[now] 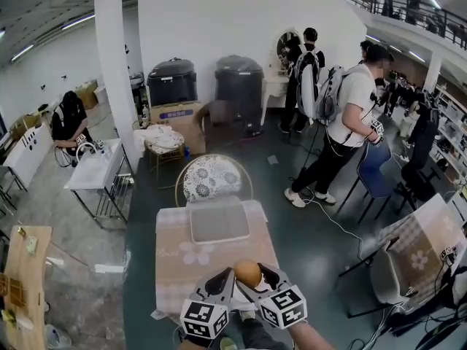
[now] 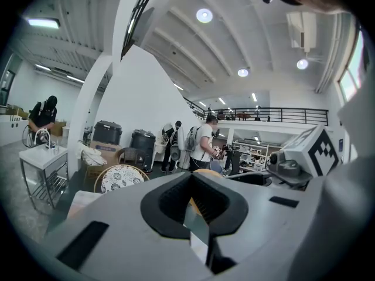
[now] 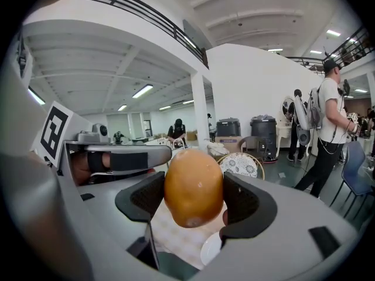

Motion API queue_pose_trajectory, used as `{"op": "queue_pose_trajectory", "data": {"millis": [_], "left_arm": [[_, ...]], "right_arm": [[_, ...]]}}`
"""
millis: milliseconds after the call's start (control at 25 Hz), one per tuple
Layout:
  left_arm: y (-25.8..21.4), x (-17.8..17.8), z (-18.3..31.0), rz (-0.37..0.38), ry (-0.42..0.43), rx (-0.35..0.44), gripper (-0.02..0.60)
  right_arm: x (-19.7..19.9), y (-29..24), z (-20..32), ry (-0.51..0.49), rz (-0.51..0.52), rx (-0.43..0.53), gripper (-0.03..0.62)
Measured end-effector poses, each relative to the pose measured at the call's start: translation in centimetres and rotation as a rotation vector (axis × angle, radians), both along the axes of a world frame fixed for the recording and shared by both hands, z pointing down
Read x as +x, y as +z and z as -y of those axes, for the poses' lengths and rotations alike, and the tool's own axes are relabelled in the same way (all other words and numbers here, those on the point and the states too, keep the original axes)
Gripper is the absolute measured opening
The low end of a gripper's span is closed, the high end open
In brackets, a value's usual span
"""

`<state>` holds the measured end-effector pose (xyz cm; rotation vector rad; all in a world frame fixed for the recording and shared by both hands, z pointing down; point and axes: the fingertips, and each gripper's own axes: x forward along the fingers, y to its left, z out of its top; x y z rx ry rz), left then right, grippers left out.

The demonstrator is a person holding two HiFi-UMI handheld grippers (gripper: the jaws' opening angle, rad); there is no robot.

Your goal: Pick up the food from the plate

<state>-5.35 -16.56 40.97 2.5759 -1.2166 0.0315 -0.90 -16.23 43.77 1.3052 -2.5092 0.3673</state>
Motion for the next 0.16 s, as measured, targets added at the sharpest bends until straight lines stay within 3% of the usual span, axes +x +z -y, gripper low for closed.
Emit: {"op": "queue_pose_trajectory", "data": {"millis": [160], "left_arm": [[-0.11,-0.14,0.01,-0.002,-0.002,-0.001,0.006]], "right_arm": [[-0.16,-0.27,0.05,0.0,-0.001,0.004,0.288]]}}
